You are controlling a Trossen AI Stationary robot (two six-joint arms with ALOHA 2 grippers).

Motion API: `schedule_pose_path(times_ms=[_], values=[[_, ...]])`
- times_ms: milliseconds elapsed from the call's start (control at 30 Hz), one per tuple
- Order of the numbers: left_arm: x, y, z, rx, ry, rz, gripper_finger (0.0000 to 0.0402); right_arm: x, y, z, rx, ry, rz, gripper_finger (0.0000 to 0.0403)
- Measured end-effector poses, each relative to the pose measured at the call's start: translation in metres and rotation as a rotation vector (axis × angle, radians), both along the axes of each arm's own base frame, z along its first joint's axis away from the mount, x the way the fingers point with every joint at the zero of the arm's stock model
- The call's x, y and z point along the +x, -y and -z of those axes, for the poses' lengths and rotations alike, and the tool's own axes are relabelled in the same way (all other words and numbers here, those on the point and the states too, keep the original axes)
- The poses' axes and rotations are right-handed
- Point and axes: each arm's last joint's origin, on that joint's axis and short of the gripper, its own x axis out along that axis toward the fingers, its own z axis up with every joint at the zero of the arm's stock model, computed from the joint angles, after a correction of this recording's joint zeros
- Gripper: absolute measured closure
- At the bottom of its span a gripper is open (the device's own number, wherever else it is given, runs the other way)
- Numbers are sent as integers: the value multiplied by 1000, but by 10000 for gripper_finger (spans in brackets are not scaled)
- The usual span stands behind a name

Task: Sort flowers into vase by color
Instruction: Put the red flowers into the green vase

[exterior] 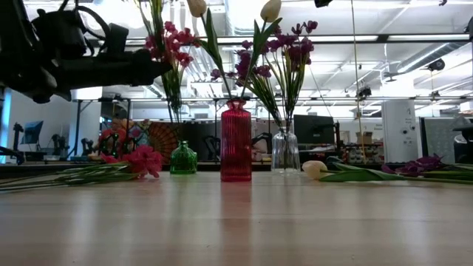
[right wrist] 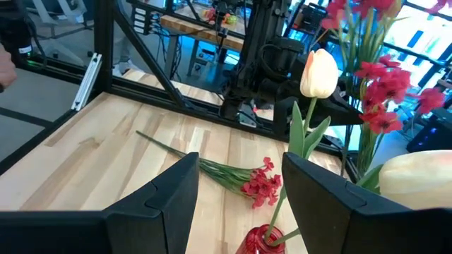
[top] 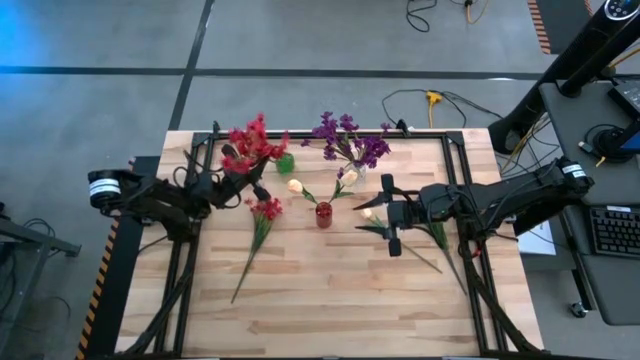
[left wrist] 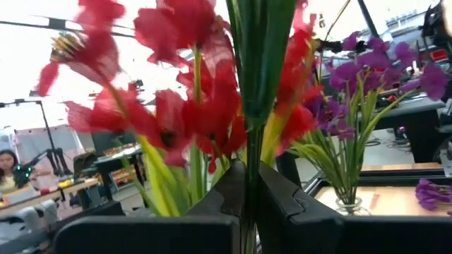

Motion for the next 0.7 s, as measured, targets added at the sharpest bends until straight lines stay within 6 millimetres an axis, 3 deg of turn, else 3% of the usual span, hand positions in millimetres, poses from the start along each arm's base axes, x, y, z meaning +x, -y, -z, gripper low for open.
schedule_pose_path(times_ms=[233, 700], values=[[3, -7, 8, -34, -33, 5, 401, 1, 5, 0, 0, 0, 21, 207], [35, -20, 12, -12, -92, -10, 401, 2, 9, 0, 5, -2, 38, 207]])
